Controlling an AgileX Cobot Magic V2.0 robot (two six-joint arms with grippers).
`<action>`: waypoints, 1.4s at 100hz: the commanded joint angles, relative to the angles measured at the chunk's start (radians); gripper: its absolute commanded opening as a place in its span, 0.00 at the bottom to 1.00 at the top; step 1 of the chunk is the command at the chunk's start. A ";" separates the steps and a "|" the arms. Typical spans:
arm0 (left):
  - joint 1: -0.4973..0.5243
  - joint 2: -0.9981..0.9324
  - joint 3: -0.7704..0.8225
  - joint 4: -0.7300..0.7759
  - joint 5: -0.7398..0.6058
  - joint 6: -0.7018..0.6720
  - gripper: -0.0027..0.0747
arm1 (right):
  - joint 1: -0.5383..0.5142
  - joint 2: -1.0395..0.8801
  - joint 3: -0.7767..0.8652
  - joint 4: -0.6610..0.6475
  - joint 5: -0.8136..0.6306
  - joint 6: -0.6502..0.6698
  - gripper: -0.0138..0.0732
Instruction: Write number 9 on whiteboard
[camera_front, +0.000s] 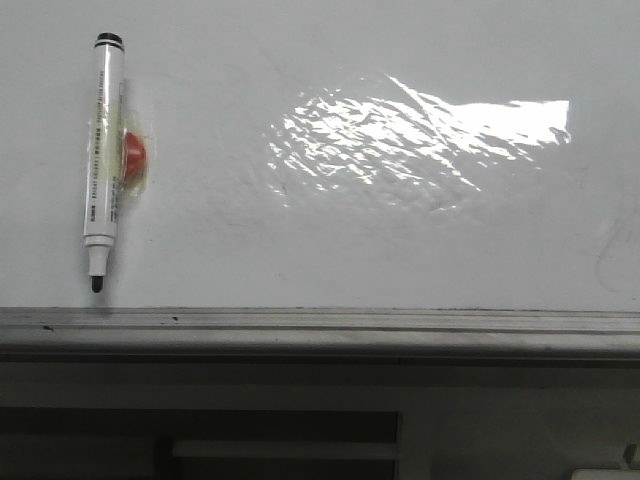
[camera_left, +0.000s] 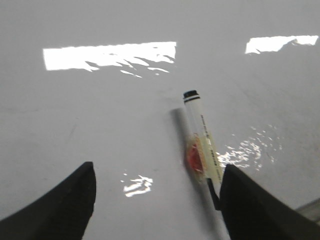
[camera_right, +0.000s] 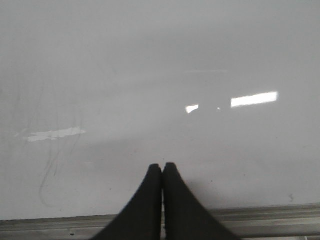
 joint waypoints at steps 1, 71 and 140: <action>-0.047 0.046 -0.037 -0.030 -0.076 -0.005 0.65 | 0.004 0.018 -0.033 0.005 -0.058 -0.004 0.09; -0.272 0.522 -0.037 -0.172 -0.445 -0.076 0.65 | 0.004 0.018 -0.024 0.005 -0.066 -0.004 0.09; -0.272 0.788 -0.037 -0.172 -0.714 -0.109 0.24 | 0.004 0.018 -0.024 0.005 -0.063 -0.004 0.09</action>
